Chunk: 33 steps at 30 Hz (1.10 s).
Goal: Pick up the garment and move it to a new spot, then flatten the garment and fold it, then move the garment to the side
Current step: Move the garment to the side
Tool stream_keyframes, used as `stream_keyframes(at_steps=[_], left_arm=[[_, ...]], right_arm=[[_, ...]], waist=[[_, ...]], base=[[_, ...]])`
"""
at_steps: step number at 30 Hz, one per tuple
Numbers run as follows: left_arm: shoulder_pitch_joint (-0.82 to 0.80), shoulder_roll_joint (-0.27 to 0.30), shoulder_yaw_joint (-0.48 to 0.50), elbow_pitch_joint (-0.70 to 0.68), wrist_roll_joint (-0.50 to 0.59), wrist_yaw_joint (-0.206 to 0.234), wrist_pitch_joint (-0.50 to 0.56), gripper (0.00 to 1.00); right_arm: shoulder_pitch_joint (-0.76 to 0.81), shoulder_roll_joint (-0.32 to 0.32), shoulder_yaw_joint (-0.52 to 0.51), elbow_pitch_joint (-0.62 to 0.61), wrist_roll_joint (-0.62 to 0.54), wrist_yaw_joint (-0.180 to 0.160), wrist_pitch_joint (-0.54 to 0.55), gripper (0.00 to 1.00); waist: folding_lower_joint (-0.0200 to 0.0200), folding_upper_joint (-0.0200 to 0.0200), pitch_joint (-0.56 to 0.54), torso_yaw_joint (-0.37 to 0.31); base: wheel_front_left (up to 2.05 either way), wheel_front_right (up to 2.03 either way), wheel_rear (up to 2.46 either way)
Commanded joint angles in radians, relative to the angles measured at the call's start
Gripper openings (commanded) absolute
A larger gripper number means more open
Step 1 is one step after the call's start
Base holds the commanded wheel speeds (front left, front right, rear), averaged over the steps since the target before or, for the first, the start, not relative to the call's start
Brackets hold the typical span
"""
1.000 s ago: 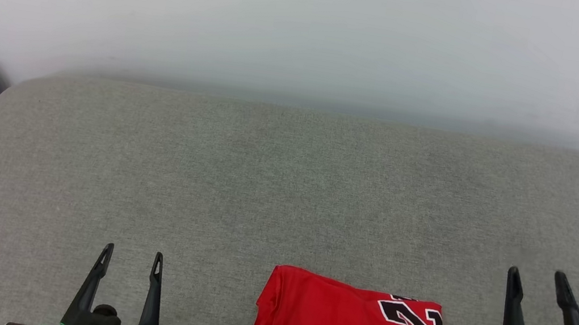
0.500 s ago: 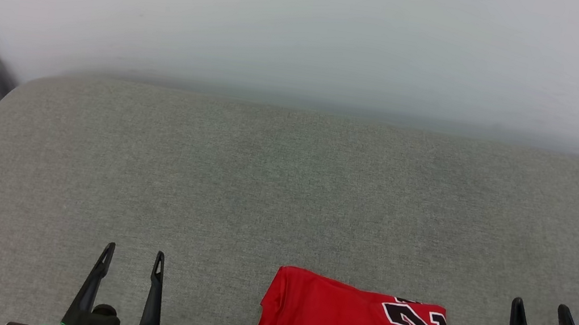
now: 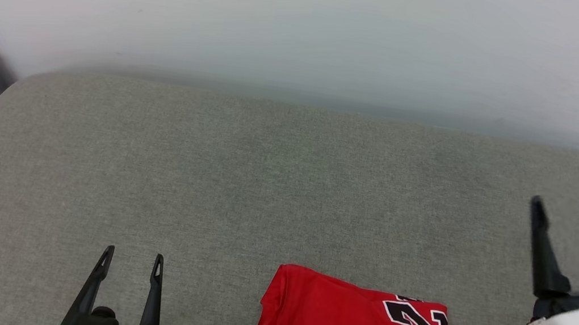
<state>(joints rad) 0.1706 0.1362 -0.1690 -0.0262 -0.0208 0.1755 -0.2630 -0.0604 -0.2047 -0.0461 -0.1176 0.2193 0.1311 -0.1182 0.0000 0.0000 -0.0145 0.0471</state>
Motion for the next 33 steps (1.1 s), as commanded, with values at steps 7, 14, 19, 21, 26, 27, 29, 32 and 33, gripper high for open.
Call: stream_keyframes(at_steps=[7,14,19,21,26,27,29,32,33], left_arm=[[-0.008,-0.010,0.004,-0.005,0.006,-0.009,-0.002,1.00],[-0.044,-0.017,0.005,-0.010,0.009,-0.017,-0.002,1.00],[-0.084,-0.024,-0.001,-0.015,0.010,-0.024,-0.002,1.00],[-0.102,-0.023,0.001,-0.017,0.011,-0.027,-0.002,1.00],[-0.139,-0.028,-0.001,-0.020,0.015,-0.032,-0.002,1.00],[-0.146,-0.029,-0.001,-0.021,0.015,-0.031,-0.002,1.00],[-0.160,-0.032,-0.005,-0.021,0.015,-0.033,-0.002,1.00],[-0.182,-0.037,-0.012,-0.019,0.016,-0.035,-0.002,1.00],[-0.187,-0.038,-0.014,-0.018,0.016,-0.035,-0.002,1.00]], right_arm=[[-0.081,-0.290,0.207,0.013,0.309,-0.001,0.571,1.00],[-0.048,-0.442,0.287,0.046,0.597,-0.001,0.915,1.00],[-0.022,-0.444,0.279,0.105,0.701,-0.001,1.000,1.00],[-0.014,-0.419,0.271,0.127,0.740,-0.001,1.014,1.00],[-0.015,-0.377,0.265,0.143,0.805,-0.001,1.025,1.00],[-0.020,-0.366,0.266,0.143,0.815,-0.001,1.025,1.00],[-0.030,-0.347,0.273,0.148,0.835,-0.001,1.026,1.00],[-0.042,-0.323,0.302,0.166,0.851,-0.001,1.032,1.00],[-0.042,-0.314,0.318,0.173,0.854,-0.001,1.034,1.00]], waist=[[0.0000,0.0000,0.021,0.009],[0.0000,0.0000,0.072,0.024],[0.0000,0.0000,0.129,0.050],[0.0000,0.0000,0.155,0.062],[0.0000,0.0000,0.209,0.084],[0.0000,0.0000,0.222,0.088],[0.0000,0.0000,0.247,0.097],[0.0000,0.0000,0.277,0.110],[0.0000,0.0000,0.286,0.113]], base=[[0.00,0.00,0.00],[0.00,0.00,0.00],[0.00,0.00,0.00],[0.00,0.00,0.00],[0.00,0.00,0.00],[0.00,0.00,0.00],[0.00,0.00,0.00],[0.00,0.00,0.00],[0.00,0.00,0.00]])
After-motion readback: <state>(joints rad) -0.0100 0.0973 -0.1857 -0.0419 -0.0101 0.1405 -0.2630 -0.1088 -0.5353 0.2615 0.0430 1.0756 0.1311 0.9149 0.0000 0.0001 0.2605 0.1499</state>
